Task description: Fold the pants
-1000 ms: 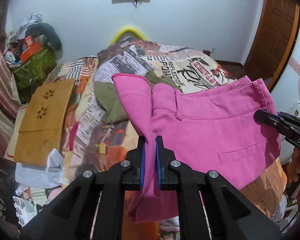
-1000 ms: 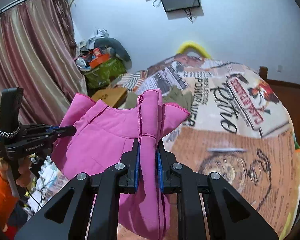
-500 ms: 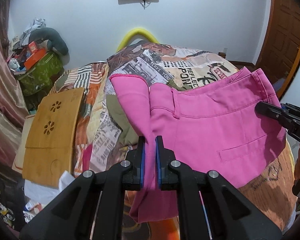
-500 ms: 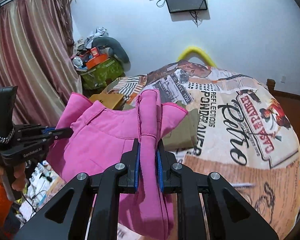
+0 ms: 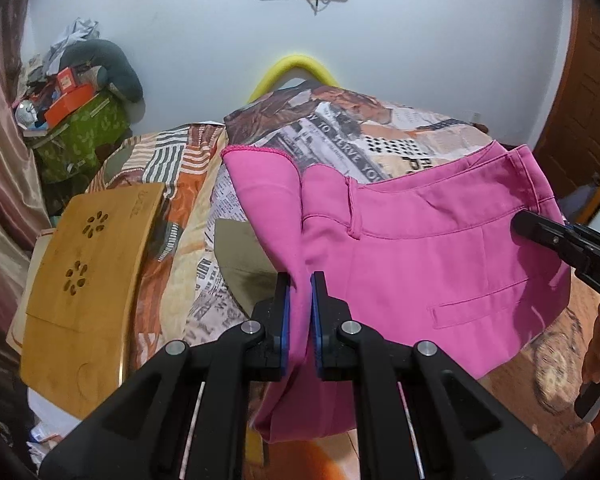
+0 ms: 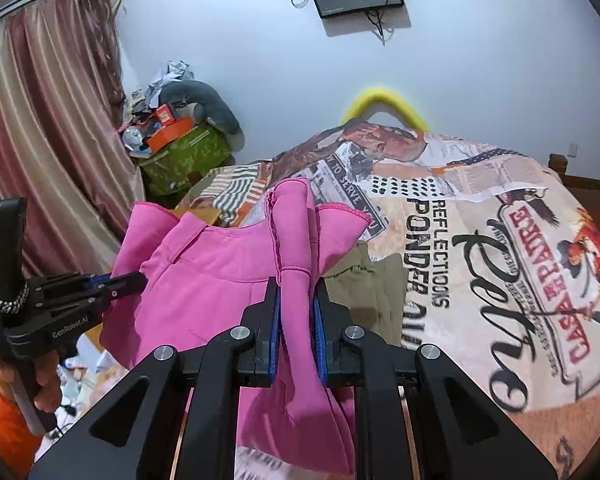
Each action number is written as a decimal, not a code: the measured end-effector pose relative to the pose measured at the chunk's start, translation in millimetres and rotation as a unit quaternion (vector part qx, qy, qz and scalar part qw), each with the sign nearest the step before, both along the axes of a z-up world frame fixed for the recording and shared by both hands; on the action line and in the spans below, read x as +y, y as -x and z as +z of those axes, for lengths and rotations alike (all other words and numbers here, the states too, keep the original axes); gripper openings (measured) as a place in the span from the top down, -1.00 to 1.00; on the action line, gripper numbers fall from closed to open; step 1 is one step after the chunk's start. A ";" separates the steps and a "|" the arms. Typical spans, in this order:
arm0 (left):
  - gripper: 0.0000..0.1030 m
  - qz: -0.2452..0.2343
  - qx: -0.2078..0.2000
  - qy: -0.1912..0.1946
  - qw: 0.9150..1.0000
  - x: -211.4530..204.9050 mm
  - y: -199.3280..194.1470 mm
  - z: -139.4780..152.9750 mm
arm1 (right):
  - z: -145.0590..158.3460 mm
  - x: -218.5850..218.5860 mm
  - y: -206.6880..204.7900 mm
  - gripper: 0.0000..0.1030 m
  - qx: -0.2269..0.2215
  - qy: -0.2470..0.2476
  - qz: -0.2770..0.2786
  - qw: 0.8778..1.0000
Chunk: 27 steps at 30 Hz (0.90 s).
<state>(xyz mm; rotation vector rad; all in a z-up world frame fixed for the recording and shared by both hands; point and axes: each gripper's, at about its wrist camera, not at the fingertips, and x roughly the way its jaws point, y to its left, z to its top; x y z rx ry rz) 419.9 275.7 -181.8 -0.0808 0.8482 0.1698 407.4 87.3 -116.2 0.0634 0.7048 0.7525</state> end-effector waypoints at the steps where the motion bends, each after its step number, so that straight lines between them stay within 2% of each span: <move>1: 0.83 0.003 -0.001 0.004 1.000 2.7 -6.4 -8.2 | -6.3 5.2 -6.0 0.75 -0.001 0.003 -0.001 1.000; 5: 0.83 0.008 0.010 0.033 0.999 14.3 -32.4 -44.0 | -26.9 21.1 -25.3 0.75 -0.001 0.027 -0.003 1.000; 11: 0.83 0.014 0.031 0.043 0.998 21.1 -69.2 -86.3 | -53.0 29.1 -50.0 0.75 -0.014 0.065 -0.016 0.998; 16: 0.82 0.024 0.031 0.068 0.997 32.6 -73.0 -108.5 | -72.8 26.3 -62.3 0.73 0.000 0.086 -0.029 0.996; 18: 0.79 0.021 0.033 0.063 0.997 31.0 -69.0 -111.4 | -79.0 29.6 -64.0 0.64 -0.003 0.103 -0.030 0.994; 22: 0.72 0.012 0.059 0.023 0.998 21.9 -61.9 -111.3 | -77.5 27.6 -59.0 0.39 -0.016 0.123 -0.039 0.992; 24: 0.71 0.009 0.065 -0.002 0.998 16.3 -54.1 -105.0 | -73.6 22.0 -57.6 0.27 -0.006 0.118 -0.046 0.992; 27: 0.69 -0.001 0.063 -0.003 0.998 11.9 -40.2 -90.6 | -63.6 13.2 -51.3 0.25 0.006 0.103 -0.050 0.993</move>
